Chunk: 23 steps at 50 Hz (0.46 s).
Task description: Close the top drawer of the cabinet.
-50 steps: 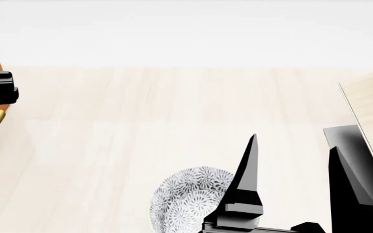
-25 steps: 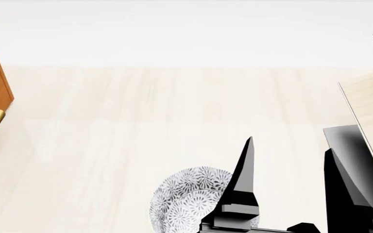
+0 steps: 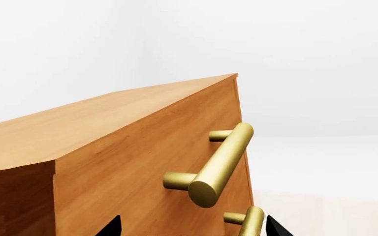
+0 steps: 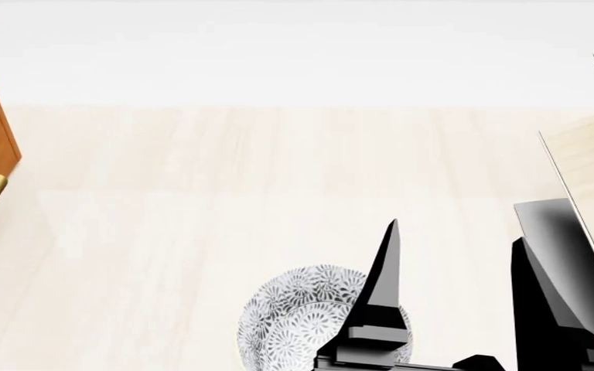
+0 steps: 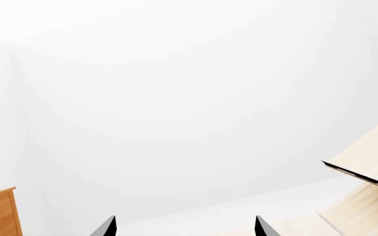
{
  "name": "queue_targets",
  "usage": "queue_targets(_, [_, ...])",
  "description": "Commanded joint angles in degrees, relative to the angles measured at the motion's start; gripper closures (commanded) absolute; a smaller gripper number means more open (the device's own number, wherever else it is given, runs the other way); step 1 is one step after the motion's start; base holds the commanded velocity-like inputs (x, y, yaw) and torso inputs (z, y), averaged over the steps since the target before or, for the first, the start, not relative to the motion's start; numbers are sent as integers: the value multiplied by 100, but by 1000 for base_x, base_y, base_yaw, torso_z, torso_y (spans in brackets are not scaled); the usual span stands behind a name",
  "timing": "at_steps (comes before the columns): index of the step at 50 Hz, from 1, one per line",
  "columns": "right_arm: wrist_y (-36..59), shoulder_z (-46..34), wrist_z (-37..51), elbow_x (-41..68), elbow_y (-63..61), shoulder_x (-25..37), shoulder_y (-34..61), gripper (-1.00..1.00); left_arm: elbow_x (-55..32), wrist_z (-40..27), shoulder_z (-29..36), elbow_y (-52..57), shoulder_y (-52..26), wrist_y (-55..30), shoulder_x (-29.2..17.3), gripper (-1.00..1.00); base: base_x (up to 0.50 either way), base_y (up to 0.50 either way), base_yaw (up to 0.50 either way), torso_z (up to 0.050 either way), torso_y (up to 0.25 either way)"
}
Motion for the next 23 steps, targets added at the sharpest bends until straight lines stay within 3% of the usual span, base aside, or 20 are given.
queue_targets(1, [-58, -53, 7, -16, 46, 26, -13, -100, 1, -425, -256, 195, 114, -198, -482, -100, 0, 0, 0, 0, 0])
queue_targets(15, [-81, -152, 28, -30, 81, 44, 13, -100, -139, -606, -345, 463, 425, -212, -787, -100, -1, 0, 2, 0, 1])
queue_targets(23, [-107, -165, 31, -24, 97, 63, 9, -100, -117, -602, -335, 447, 400, -234, -740, -100, -3, 3, 8, 0, 1])
